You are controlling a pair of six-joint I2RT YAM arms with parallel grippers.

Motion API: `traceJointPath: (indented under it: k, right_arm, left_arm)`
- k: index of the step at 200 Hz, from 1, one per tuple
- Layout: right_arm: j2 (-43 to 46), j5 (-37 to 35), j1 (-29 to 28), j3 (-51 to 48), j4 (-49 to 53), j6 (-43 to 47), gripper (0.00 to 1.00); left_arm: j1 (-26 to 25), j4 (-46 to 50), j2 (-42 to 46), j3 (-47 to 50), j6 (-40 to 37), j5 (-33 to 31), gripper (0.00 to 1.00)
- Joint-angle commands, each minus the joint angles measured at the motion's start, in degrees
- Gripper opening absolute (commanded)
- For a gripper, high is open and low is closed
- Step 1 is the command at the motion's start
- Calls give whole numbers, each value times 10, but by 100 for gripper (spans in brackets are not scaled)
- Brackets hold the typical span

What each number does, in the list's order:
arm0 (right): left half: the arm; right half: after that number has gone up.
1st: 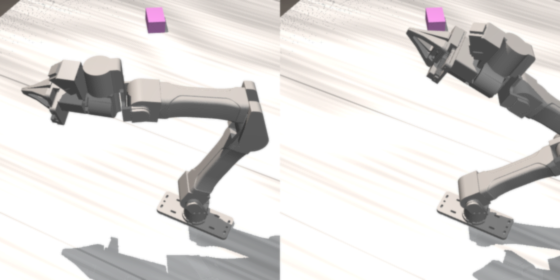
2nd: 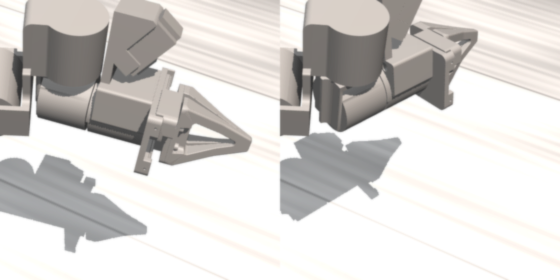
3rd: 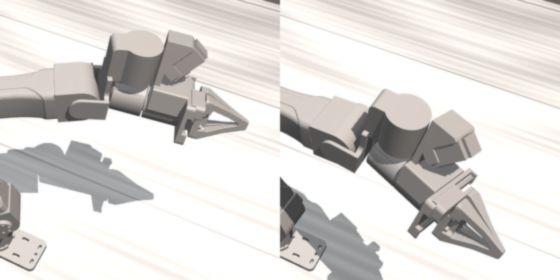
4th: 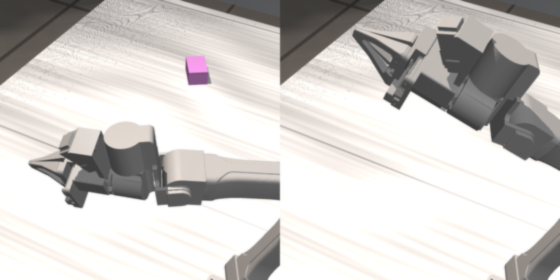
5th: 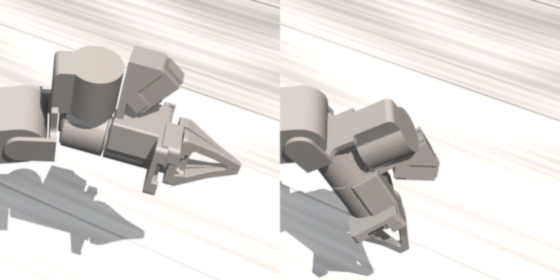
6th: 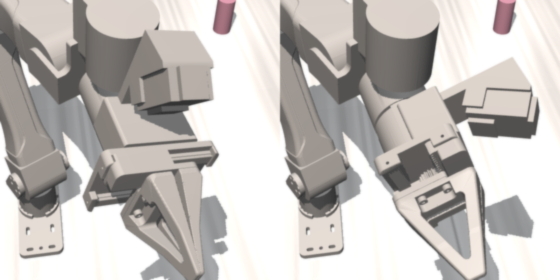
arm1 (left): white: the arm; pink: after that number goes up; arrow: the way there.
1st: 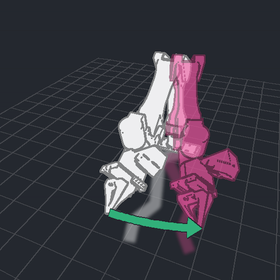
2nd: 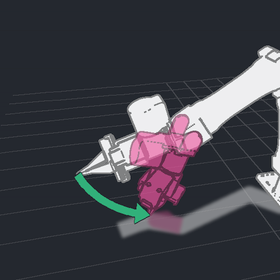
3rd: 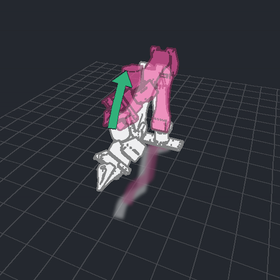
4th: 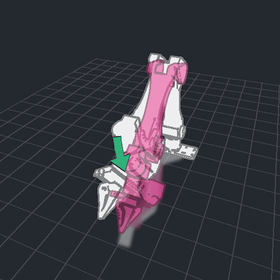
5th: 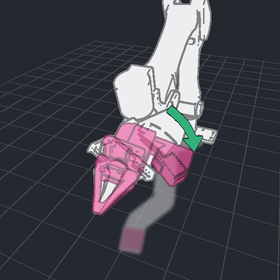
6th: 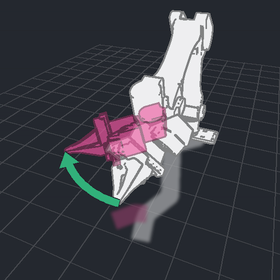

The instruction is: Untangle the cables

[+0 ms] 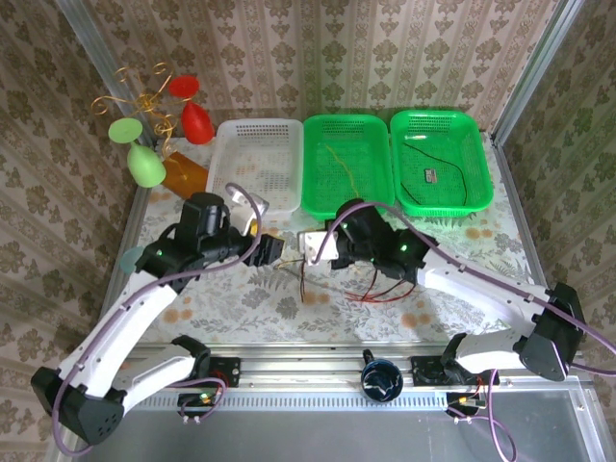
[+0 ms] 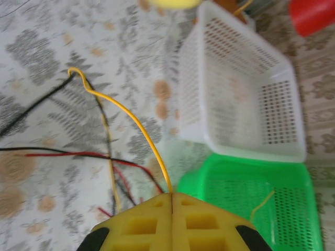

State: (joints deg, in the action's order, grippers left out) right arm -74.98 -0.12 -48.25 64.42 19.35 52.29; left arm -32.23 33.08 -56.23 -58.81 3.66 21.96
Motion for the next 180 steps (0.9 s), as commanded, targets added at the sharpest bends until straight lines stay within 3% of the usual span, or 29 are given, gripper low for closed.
traceJointPath:
  k: [1,27,58,100,118,147,152,171,180]
  right_arm:
    - [8,49,19,33,-12,-2,0]
    - [6,106,51,49,-26,-23,0]
    - [1,129,64,66,-32,-33,0]
    - [-7,148,71,80,-19,-38,0]
    - [-8,153,77,82,-19,-46,0]
    - [-10,152,86,95,-7,-69,0]
    - [-10,150,88,98,-7,-79,4]
    - [6,145,100,90,-19,-117,40]
    - [20,128,106,78,-39,-147,50]
  left_arm:
    - [-1,16,-35,-53,-38,66,77]
    - [-2,7,-71,-84,-39,118,77]
    - [-2,-23,-101,-86,-37,124,77]
    - [-10,-90,-140,-76,-6,142,65]
    - [-12,-113,-157,-76,8,145,49]
    - [-13,-137,-166,-77,25,140,3]
    - [-12,-140,-165,-78,29,136,0]
    - [-12,-149,-167,-83,39,123,0]
    - [-12,-154,-167,-88,47,113,0]
